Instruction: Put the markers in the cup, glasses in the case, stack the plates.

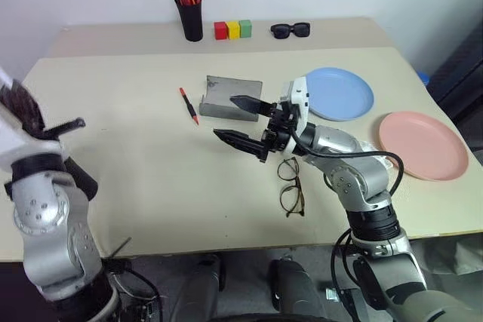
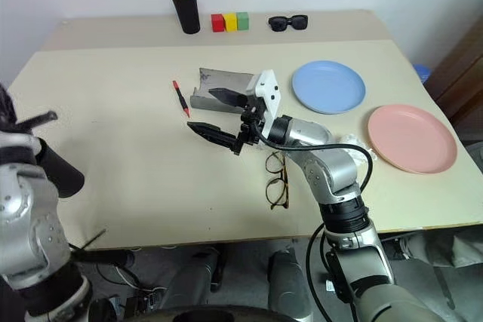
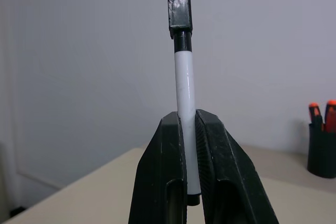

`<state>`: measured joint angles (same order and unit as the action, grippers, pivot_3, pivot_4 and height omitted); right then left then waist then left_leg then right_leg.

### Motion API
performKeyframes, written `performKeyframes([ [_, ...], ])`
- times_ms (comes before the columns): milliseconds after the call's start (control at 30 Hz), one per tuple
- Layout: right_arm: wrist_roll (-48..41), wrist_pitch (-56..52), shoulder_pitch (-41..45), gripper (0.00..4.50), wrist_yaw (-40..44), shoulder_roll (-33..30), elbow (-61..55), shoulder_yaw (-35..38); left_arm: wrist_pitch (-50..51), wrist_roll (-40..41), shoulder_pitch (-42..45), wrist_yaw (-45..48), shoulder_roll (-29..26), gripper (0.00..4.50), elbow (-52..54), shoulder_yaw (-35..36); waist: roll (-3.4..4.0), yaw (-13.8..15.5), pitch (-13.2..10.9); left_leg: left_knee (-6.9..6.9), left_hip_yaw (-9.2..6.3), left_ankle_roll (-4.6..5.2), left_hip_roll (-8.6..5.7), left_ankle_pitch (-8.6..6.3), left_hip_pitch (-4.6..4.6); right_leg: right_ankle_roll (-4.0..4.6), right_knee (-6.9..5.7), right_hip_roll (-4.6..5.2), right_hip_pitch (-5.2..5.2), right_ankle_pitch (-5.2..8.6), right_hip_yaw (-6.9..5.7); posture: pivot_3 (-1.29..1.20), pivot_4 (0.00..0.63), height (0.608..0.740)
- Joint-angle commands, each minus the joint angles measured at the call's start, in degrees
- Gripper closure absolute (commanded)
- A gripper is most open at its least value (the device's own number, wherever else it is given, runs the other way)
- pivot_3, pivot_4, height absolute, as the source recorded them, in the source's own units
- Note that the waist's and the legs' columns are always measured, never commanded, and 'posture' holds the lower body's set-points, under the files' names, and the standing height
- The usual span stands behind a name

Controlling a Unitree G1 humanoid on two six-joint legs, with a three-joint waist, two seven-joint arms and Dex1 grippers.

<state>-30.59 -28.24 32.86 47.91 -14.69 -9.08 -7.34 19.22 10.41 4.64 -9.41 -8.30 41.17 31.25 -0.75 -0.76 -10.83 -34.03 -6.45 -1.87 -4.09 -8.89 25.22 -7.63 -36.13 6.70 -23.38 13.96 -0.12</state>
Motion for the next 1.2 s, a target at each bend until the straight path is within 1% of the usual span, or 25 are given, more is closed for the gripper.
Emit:
performKeyframes([
  [33,-0.29,1.28,1.37,0.00,1.34,0.83,-0.55,-0.84,-4.91,-1.45,-3.84,0.28,0.72,4.47,3.68,1.02,0.00,0.05,0.00,0.01,-0.01,0.00,0.02,0.00,0.00,0.03,-0.01,-0.02,-0.01,0.01,0.00,0.00,0.150,0.740],
  [133,-0.15,1.41,1.22,0.00,1.54,1.11,-0.51,-1.20,-8.70,-4.01,-8.64,-0.43,2.34,4.47,3.34,0.94,-0.02,0.12,0.02,-0.02,0.01,-0.01,0.01,0.00,0.00,0.18,0.03,-0.02,0.03,0.08,0.00,0.00,0.150,0.740],
  [233,-0.08,1.44,0.98,0.00,1.48,1.30,-0.65,-1.38,-10.84,-3.73,-10.99,-1.46,4.03,4.47,1.47,2.12,-0.01,0.22,0.02,-0.02,0.00,-0.01,0.02,-0.01,0.01,0.19,0.04,-0.01,0.02,0.09,0.00,0.00,0.150,0.740],
  [433,-0.22,1.28,-0.04,0.00,0.87,1.39,-2.05,-1.56,-15.06,-4.37,-11.91,-0.23,3.55,4.47,-3.21,1.69,-0.02,0.16,0.02,-0.02,0.02,-0.02,0.02,-0.02,0.01,0.21,0.05,-0.01,0.02,0.10,0.00,0.00,0.150,0.740],
  [667,-0.25,1.75,-0.03,0.00,0.20,1.71,-2.06,-1.23,-19.16,-4.94,-12.57,-0.41,4.84,4.47,-8.28,0.69,-0.02,0.14,0.02,-0.01,0.01,-0.05,0.03,-0.04,0.02,0.21,0.05,-0.01,0.00,0.10,0.00,0.00,0.150,0.740],
  [933,-0.13,2.19,0.07,0.00,-0.07,1.70,-1.95,-1.26,-21.31,-6.21,-13.85,-1.62,6.61,4.47,-10.11,-0.54,-0.02,0.11,0.02,-0.01,0.01,-0.13,0.04,-0.10,0.03,0.22,0.07,0.00,-0.01,0.10,0.00,0.00,0.150,0.740],
  [1000,-0.14,2.26,0.13,0.00,-0.01,1.62,-1.88,-1.27,-21.25,-6.24,-13.88,-1.86,6.65,3.69,-9.95,-0.65,-0.02,0.12,0.02,0.00,0.01,-0.12,0.04,-0.10,0.03,0.22,0.07,0.00,-0.02,0.10,-0.01,0.00,0.150,0.740],
  [1067,-0.16,2.25,0.18,0.00,-0.02,1.61,-1.90,-1.32,-20.81,-6.52,-13.91,-2.29,6.59,3.01,-9.48,-0.65,-0.02,0.13,0.02,0.00,0.01,-0.13,0.04,-0.10,0.03,0.22,0.07,0.00,-0.02,0.10,-0.01,0.00,0.150,0.740],
  [1100,-0.17,2.23,0.21,0.00,0.00,1.59,-1.90,-1.32,-20.54,-6.68,-13.91,-2.48,6.60,2.43,-9.22,-0.74,-0.02,0.13,0.02,0.00,0.01,-0.13,0.04,-0.10,0.04,0.22,0.07,0.00,-0.02,0.10,-0.01,0.00,0.150,0.740],
  [1200,-0.22,2.13,0.24,0.00,0.03,1.54,-1.95,-1.34,-20.06,-6.98,-13.83,-2.93,6.74,0.86,-8.80,-1.07,-0.02,0.14,0.02,0.00,0.01,-0.13,0.04,-0.10,0.04,0.22,0.08,0.00,-0.02,0.11,-0.01,0.00,0.150,0.740],
])
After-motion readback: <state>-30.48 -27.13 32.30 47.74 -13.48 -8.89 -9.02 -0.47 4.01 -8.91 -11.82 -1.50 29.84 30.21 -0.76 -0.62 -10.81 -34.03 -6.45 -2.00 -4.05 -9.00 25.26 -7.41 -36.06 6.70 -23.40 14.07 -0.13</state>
